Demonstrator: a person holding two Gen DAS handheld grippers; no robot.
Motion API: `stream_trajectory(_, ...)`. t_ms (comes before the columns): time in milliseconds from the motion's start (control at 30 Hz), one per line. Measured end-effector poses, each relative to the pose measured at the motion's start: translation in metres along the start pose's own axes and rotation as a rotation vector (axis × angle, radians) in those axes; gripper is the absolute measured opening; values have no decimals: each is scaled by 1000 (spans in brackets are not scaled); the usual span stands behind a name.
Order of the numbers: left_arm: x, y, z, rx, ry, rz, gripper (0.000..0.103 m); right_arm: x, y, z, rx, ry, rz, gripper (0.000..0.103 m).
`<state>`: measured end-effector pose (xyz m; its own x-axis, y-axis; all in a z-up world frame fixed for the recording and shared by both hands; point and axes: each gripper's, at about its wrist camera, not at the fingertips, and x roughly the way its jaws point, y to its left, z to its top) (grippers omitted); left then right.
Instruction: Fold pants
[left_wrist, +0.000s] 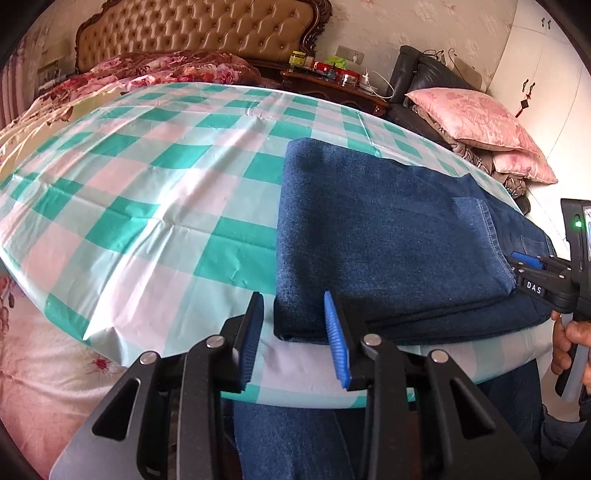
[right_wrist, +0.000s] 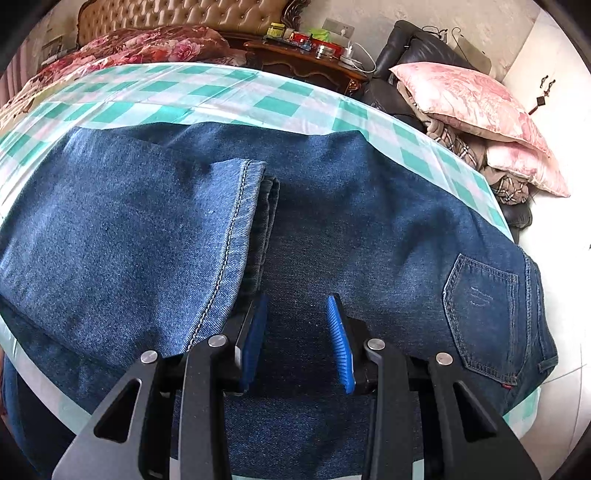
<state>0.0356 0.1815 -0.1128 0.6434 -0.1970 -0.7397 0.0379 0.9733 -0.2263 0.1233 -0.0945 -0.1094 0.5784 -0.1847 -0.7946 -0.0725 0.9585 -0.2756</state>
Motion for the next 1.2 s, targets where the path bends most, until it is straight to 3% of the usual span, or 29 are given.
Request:
stream_trajectory(133, -17, -6, 9, 20, -60, 1, 32, -1, 7, -2, -34, -16, -40, 34)
stream_trajectory(200, -21, -16, 14, 56, -77, -35, 32, -2, 9, -4, -49, -26, -55, 35)
stream_trajectory(267, -13, -32, 13, 127, -58, -49, 31, -2, 10, -4, -52, -29, -61, 35)
stream_trajectory(400, 8, -42, 2, 177, -3, -37, 30, -8, 6, 1, -39, -11, -63, 35)
stream_trajectory(500, 9, -41, 2, 172, -3, -38, 30, -32, 2, 18, -20, -122, -89, 40)
stream_trajectory(533, 10, -42, 1, 173, -3, -35, 30, -37, 4, 26, -18, -146, -73, 44)
stream_trajectory(700, 10, -48, -3, 191, -14, 3, 30, -27, 42, 74, -57, -157, 176, 43)
stream_trajectory(833, 7, -43, 2, 174, 11, -13, 27, 10, 51, 95, -51, -104, 124, 43)
stream_trajectory(900, -2, -37, 16, 137, -7, -30, 25, 34, 45, 93, -30, -40, 108, 41)
stream_trajectory(1000, -10, -36, 55, 164, -75, 3, 25, 35, 42, 87, -28, -87, 128, 41)
stream_trajectory(1067, 12, -39, 88, 200, -44, 23, 25, 35, 46, 86, -35, -98, 106, 42)
stream_trajectory(1200, 68, -46, 128, 239, 23, -21, 25, 33, 48, 81, -36, -108, 94, 43)
